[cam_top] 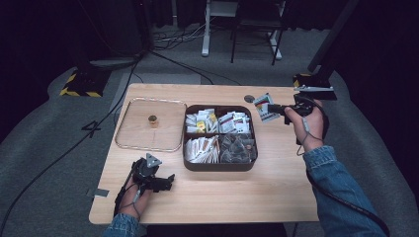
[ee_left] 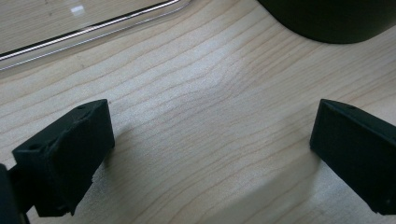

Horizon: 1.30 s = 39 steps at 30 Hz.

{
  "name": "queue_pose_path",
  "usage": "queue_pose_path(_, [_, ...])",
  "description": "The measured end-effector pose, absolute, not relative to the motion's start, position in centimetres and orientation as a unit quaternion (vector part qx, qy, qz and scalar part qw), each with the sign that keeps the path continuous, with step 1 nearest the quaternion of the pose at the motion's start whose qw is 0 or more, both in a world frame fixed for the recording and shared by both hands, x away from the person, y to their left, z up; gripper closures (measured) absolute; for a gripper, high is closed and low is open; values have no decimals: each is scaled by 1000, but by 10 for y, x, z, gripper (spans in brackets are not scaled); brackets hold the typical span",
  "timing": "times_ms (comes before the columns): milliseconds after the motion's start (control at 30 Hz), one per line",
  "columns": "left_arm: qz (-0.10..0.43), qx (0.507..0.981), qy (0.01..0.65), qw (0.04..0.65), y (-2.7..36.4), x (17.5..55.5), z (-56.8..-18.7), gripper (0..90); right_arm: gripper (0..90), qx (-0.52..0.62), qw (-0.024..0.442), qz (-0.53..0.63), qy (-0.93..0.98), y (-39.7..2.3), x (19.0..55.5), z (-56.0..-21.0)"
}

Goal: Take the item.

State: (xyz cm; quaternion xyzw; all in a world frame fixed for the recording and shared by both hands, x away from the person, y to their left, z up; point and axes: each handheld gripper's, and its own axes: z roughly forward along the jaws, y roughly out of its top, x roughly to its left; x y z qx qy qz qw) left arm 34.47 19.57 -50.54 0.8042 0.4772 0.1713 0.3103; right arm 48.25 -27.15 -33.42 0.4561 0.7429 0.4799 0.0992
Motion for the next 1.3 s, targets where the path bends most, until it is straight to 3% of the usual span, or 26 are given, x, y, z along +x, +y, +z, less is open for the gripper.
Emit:
queue_pose_path(600, [171,804,477,310,196,345,-505,1,900,485,117,458,735,-340,468,-348])
queue_pose_path(1300, [171,804,477,310,196,345,-505,1,899,523,91,393,751,-363,478,-423])
